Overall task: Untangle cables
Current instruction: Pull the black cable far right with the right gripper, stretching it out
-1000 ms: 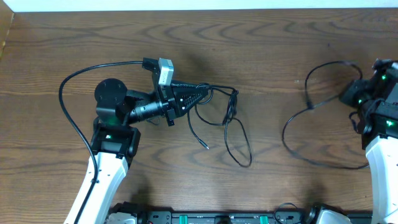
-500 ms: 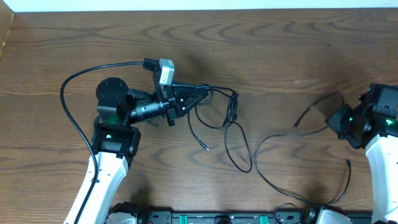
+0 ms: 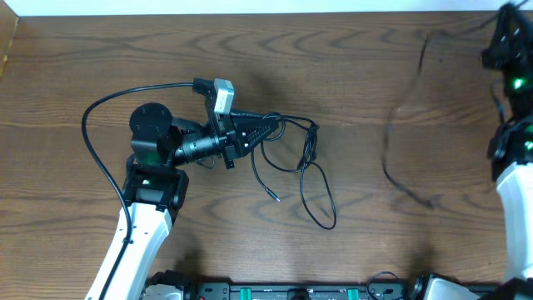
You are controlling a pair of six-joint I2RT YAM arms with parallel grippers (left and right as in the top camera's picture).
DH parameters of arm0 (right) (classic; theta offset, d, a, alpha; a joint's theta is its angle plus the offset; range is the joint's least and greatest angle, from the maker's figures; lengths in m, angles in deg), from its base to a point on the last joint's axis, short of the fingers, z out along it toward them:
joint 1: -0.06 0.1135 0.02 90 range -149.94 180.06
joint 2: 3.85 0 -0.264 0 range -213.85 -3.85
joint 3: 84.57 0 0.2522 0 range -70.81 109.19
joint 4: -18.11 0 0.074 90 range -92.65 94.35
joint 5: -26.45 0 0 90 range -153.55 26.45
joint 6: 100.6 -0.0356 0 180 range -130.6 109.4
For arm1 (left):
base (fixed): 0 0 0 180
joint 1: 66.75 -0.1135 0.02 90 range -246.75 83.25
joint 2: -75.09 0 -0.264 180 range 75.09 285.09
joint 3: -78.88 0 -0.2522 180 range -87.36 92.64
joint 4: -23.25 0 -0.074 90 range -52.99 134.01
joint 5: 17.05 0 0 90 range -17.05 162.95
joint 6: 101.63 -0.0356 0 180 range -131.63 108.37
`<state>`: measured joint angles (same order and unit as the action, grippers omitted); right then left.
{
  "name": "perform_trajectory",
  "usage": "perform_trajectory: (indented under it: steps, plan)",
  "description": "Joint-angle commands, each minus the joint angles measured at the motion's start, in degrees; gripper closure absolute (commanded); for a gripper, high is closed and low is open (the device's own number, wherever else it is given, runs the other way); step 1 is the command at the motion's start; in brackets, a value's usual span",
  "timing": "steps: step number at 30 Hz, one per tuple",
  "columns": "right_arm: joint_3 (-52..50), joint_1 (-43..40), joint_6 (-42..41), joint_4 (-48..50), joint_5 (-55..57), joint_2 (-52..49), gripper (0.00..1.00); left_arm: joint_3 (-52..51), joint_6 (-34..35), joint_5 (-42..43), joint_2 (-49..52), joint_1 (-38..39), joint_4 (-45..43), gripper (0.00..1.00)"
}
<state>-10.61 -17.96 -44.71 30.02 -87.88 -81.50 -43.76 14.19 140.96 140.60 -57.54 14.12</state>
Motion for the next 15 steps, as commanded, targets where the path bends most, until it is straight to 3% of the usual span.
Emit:
perform_trajectory:
  steps: [1,3,4,7,10,12,15]
  plan:
    - [3.34,0.11,4.48,-13.73,-2.03,-1.38,0.99,1.62,-0.52,0.31,-0.02,-0.20,-0.28,0.92]
    - [3.32,0.15,6.40,-24.65,1.44,-1.60,0.99,1.62,-0.52,0.33,-0.02,-0.20,-0.28,0.92]
    - [3.32,0.35,6.58,-34.82,8.90,-2.12,0.99,1.62,-0.52,0.31,-0.02,-0.20,-0.28,0.92]
    - [3.28,0.44,6.54,-45.16,21.03,-3.37,0.99,1.62,-0.50,0.33,-0.02,-0.20,-0.26,0.92]
    - [3.28,0.44,6.56,-49.66,28.44,-5.40,0.97,1.62,-0.50,0.33,-0.02,-0.20,-0.28,0.92]
    - [3.26,0.44,7.19,-50.64,29.33,-6.71,0.93,1.62,-0.50,0.33,-0.02,-0.20,-0.26,0.92]
    - [3.26,0.44,8.48,-52.26,27.56,-9.14,0.96,1.62,-0.48,0.33,-0.02,-0.20,-0.26,0.91]
